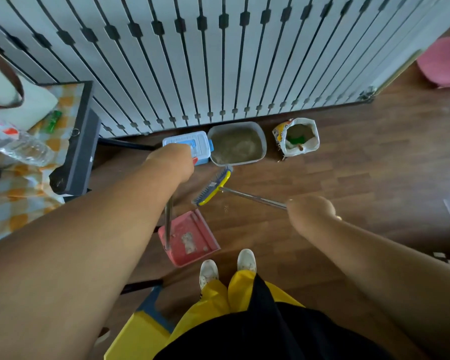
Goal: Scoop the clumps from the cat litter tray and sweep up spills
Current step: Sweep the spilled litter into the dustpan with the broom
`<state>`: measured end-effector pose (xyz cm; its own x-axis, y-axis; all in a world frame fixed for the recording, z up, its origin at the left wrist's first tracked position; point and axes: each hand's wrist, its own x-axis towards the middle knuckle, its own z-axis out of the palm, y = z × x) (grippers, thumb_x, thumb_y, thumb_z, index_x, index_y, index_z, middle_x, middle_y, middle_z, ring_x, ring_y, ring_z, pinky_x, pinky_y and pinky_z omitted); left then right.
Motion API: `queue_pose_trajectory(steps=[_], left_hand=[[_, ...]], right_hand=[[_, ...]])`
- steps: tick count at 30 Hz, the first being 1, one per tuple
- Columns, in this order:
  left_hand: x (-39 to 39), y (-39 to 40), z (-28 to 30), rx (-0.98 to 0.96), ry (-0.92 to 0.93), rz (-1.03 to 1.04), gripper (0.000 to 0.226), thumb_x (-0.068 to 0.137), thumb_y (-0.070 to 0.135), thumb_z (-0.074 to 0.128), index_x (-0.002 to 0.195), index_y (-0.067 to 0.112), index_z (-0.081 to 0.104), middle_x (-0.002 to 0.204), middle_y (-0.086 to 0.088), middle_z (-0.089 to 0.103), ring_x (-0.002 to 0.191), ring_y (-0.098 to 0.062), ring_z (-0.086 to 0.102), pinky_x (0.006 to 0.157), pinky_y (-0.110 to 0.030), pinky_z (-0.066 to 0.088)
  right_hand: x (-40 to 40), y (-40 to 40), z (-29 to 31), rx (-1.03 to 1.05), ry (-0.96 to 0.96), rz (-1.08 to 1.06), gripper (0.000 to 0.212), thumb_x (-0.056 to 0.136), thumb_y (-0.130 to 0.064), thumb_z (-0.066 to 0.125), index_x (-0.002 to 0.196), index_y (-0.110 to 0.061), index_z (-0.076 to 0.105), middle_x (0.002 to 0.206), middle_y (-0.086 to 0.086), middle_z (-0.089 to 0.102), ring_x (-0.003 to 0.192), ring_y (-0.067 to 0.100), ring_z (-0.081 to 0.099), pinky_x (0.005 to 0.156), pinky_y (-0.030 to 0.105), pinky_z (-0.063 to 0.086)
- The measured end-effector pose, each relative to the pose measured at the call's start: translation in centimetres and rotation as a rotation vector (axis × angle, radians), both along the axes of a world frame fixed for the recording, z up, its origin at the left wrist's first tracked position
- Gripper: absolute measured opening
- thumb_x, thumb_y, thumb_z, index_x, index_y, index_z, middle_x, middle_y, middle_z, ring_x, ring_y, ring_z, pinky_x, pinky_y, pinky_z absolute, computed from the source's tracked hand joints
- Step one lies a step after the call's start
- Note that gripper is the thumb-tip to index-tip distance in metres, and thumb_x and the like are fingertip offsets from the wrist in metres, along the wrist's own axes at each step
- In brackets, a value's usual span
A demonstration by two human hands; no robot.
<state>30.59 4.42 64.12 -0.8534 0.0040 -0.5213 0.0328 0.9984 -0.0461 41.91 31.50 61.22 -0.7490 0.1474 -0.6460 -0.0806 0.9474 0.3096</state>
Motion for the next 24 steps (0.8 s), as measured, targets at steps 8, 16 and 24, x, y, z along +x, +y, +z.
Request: queue_pose_trajectory(steps=[8,16,24], left_hand=[[0.0,1.0,-0.5,-0.04,-0.021,0.008,0.036,0.095,0.03,0.055,0.126,0.012,0.057,0.092,-0.009,0.057,0.087,-0.03,0.063,0.075,-0.038,0.052],[-1.8,3.1,0.3,-0.018,-0.109,0.079,0.047,0.1,0.038,0.051,0.139,0.012,0.049,0.117,-0.016,0.064,0.098,-0.033,0.067,0.083,-0.035,0.051],[-3.0,4.7,0.8,0.005,-0.062,0.101,0.035,0.096,0.032,0.057,0.122,0.008,0.056,0.084,-0.012,0.068,0.061,-0.027,0.07,0.057,-0.03,0.048]], right_hand=[[2.8,1.3,-3.4,0.004,-0.122,-0.026,0.041,0.1,-0.015,0.043,0.139,-0.02,0.055,0.134,0.004,0.059,0.12,0.026,0.059,0.089,0.035,0.05],[3.5,10.0,-1.4,0.097,-0.018,-0.025,0.038,0.101,-0.019,0.039,0.132,-0.025,0.061,0.127,0.002,0.064,0.116,0.026,0.063,0.086,0.034,0.052],[1.6,9.1,-1.1,-0.044,0.032,-0.209,0.032,0.096,-0.018,0.046,0.121,-0.026,0.063,0.095,-0.001,0.065,0.086,0.024,0.064,0.064,0.032,0.049]])
